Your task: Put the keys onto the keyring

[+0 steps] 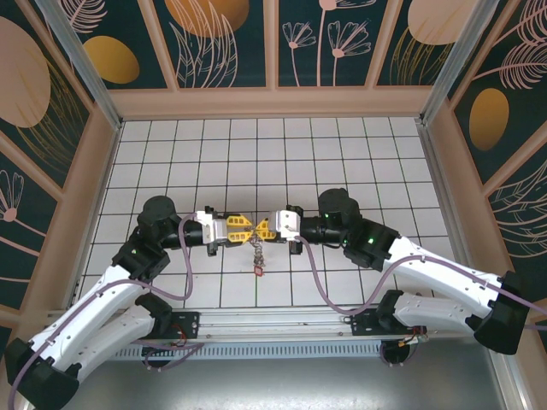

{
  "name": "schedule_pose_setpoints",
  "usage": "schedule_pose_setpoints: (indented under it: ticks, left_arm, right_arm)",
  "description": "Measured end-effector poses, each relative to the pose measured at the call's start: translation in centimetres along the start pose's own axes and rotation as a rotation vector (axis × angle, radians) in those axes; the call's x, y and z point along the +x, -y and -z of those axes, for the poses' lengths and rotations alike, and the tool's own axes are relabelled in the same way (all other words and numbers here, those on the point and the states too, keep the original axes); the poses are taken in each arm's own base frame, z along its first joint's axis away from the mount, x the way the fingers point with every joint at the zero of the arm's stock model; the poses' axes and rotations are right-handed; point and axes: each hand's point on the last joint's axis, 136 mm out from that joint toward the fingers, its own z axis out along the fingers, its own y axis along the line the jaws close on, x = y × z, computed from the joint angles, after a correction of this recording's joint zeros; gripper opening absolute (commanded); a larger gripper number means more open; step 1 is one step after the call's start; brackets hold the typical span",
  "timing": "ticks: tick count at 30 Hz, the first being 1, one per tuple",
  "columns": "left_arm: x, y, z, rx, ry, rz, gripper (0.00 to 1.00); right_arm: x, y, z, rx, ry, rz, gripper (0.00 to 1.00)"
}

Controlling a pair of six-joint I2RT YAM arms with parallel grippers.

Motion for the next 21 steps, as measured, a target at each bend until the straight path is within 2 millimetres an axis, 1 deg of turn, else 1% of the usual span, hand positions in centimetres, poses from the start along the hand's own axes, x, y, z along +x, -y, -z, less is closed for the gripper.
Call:
schedule_pose_setpoints:
  ticks: [3,6,10,17,18,19,21]
  left_arm:
    - [0.4,-0.1,0.0,-0.005,-0.028,-0.003,0.18]
    - [1.2,-0.1,-0.2,0.006,-0.065,0.003,0.14]
    - [2.0,-0.2,-0.4,0.017,-0.1,0.0,0.0]
    - [2.2,-0.3,-0.4,0.015,-0.115,-0.014,0.0]
    - [2.1,-0.3,-0.4,0.013,-0.11,-0.015,0.0]
    - [1.9,-0.3,-0.4,0.008,-0.097,-0.017,0.0]
    - [1.4,-0.2,-0.2,-0.004,-0.059,-0.018,0.0]
  right_arm:
    - [0.3,0.0,-0.1,0.001,-0.012,-0.002,0.0]
    - [1.0,0.1,-0.5,0.0,-0.037,-0.009,0.0]
    - [1.7,0.2,-0.8,-0.002,-0.071,-0.023,0.0]
    - [2.0,0.3,-0.9,0.0,-0.088,-0.03,0.01]
    - [1.9,0.3,-0.9,-0.002,-0.085,-0.03,0.06]
    - [1.7,0.3,-0.9,-0.005,-0.075,-0.035,0.1]
    - [1.1,0.3,-0.7,-0.01,-0.049,-0.038,0.11]
